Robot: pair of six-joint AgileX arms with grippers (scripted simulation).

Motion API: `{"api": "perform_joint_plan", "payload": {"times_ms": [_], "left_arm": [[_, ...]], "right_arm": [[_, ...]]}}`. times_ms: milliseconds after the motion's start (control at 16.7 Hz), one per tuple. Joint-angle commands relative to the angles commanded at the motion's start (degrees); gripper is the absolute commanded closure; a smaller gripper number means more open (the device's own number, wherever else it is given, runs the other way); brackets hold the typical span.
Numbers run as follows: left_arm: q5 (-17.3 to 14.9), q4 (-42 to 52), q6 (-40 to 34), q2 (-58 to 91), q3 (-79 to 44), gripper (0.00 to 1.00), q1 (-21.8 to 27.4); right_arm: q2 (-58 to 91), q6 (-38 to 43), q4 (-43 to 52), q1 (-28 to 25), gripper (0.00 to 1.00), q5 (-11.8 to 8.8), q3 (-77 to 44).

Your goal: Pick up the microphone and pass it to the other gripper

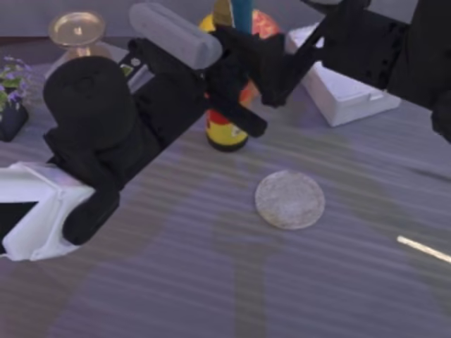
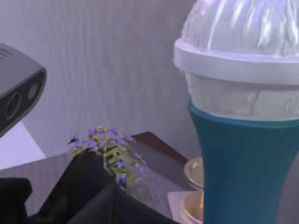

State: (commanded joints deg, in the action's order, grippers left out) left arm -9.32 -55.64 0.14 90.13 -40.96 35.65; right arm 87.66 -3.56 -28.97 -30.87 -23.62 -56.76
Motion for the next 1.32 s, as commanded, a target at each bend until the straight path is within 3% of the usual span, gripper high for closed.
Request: {"api": "perform_joint_plan", "payload": {"times_ms": [180,420,1200,1320], "left_arm": [[0.0,0.0,0.0,0.0,0.0,1.00,0.0],[0.0,0.0,0.0,0.0,0.0,1.00,0.0],[0.0,0.0,0.0,0.0,0.0,1.00,0.0],[0.0,0.0,0.0,0.0,0.0,1.00,0.0]], "right_arm": [[5.0,0.1,-0.8,-2.2,0.00,2.3,-4.5],[5.5,0.1,-0.9,-2.5,0.00,2.5,-5.0],[5.5,0.1,-0.9,-2.5,0.98,2.5,-5.0],[5.5,0.1,-0.9,-2.5,1.00,2.5,-5.0]]}}
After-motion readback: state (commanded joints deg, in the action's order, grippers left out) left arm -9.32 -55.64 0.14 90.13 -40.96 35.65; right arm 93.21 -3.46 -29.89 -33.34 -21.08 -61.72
